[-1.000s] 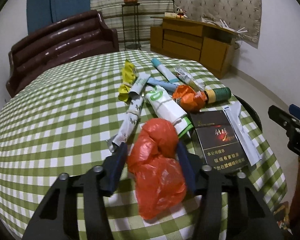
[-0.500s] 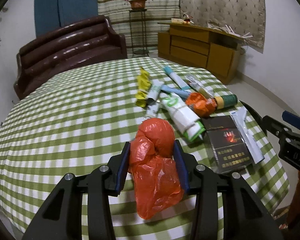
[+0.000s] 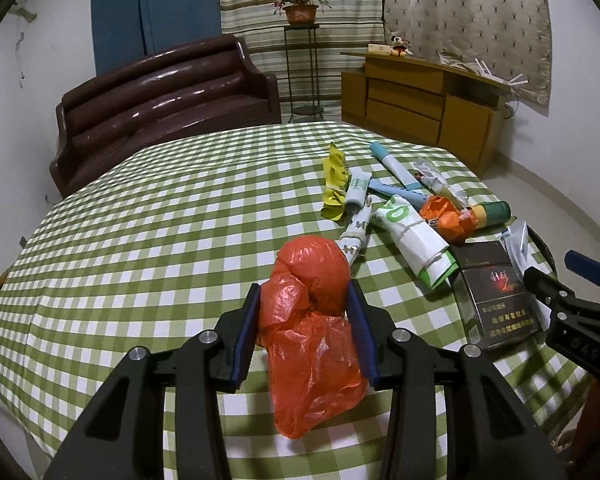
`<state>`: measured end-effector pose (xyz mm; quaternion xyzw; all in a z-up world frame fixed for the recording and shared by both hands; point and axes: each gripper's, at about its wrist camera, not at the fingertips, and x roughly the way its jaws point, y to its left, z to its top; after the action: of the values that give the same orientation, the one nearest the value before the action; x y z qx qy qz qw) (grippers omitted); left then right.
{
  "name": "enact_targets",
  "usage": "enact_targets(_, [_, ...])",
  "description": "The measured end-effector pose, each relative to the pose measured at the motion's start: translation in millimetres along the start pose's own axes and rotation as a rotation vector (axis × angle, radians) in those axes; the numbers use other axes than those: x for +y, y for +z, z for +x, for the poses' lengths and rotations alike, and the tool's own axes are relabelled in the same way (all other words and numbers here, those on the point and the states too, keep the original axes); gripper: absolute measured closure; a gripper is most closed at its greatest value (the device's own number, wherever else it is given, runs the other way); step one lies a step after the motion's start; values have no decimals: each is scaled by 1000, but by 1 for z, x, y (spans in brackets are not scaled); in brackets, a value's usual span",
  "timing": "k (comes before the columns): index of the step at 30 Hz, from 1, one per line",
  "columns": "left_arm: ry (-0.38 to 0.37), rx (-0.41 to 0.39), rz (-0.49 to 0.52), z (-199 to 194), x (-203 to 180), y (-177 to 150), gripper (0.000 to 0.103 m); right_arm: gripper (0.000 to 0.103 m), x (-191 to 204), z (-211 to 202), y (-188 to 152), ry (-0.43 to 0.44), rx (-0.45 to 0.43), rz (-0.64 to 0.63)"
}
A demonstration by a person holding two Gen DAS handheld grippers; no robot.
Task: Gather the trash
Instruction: 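Carry the red bag and white tube over the black bin with both grippers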
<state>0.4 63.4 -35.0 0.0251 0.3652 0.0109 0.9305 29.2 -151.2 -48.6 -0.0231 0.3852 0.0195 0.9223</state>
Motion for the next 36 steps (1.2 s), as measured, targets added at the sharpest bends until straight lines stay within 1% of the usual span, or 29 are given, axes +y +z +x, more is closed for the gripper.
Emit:
enact_targets(2, [-7,6,-4,0,0,-1,60,38,1,2,-1,0,5,-5])
enact_targets(5, [-19,8,2,-2,-2,-2,60,48,1,4,-1,9,17,-9])
enact_targets(6, [-22,7,6,-3,-3,-2,60,52,1,5,-1,15,21,-9])
enact_targets(7, [-27,5,10,-5,-5,-3,60,59,0,6,-3,18,23,-9])
enact_targets(8, [-28,5,12,-5,-6,-3,60,63,0,7,-4,21,26,-9])
enact_targets(9, [-30,4,13,-5,-7,-3,60,70,0,8,-4,29,31,-11])
enact_targets(10, [-33,4,15,-5,-8,-3,60,73,0,8,-5,25,30,-12])
enact_targets(13, [-37,3,16,-5,-10,-2,60,79,-3,7,-5,28,19,-9])
enact_targets(18, [-43,-9,16,-9,-13,0,60,80,-7,2,-2,26,-2,-4])
enact_targets(24, [-72,-47,23,-16,-24,9,60,80,-23,-8,8,3,-39,24])
enact_targets(29, [-111,-81,48,-16,-45,23,60,80,-49,-11,14,-37,-57,62])
enact_targets(36, [-168,-119,90,-7,-87,42,60,80,-81,-8,23,-82,-77,103])
